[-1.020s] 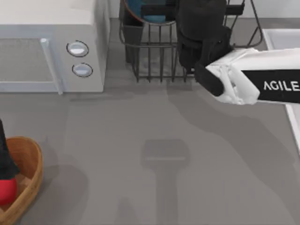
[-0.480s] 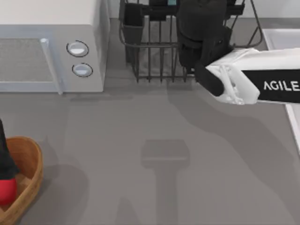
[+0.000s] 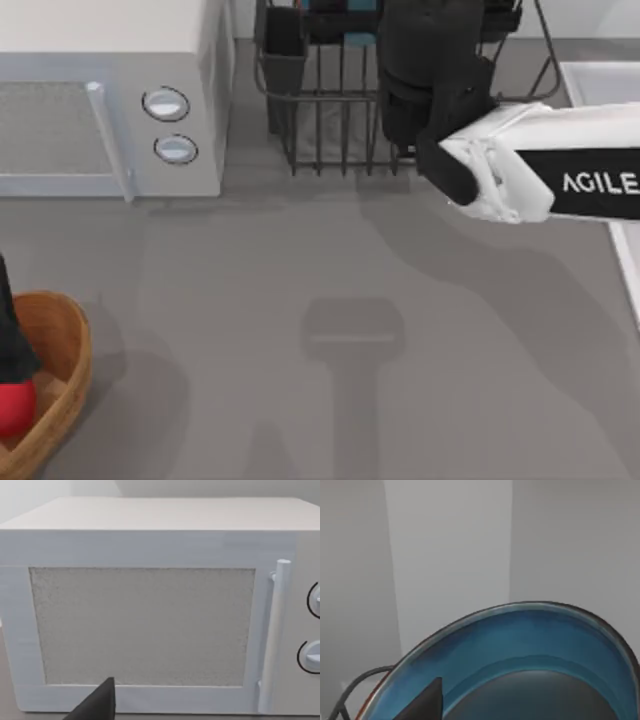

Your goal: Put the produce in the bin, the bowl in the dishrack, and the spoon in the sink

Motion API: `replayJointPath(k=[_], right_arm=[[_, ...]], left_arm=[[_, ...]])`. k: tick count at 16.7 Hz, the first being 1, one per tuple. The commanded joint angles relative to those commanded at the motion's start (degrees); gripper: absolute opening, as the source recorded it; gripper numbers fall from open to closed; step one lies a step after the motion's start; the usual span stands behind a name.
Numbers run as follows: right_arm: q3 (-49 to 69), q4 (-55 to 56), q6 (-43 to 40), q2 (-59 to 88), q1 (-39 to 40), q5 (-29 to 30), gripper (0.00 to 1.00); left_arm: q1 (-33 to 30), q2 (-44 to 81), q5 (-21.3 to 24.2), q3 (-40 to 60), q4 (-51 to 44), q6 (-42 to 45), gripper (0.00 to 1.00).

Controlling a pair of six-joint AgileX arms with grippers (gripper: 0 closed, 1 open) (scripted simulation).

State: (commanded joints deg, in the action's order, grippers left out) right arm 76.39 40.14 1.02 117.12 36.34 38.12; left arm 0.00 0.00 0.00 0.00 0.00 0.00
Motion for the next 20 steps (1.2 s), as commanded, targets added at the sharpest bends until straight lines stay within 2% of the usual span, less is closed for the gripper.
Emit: replayJointPath(k=[4,9,15,20], right_arm=[[-3.3,-0.7,0.2,-3.0,-1.3,-2.8,1.00],[-19.1,-5.1,0.7,-19.3,-7.3,-13.6,1.00],[-46.0,-16.7,0.1,-56.1,-18.2,-27.8,1.00],[-64.7,-28.4,-0.8,-89.2,-27.3,-35.3,1.00]], left_arm=[[0.0,0.0,0.0,0.0,0.0,0.0,1.00],[0.0,0.0,0.0,0.0,0.0,0.0,1.00],[0.0,0.0,0.0,0.0,0.0,0.0,1.00],[0.0,0.0,0.0,0.0,0.0,0.0,1.00]])
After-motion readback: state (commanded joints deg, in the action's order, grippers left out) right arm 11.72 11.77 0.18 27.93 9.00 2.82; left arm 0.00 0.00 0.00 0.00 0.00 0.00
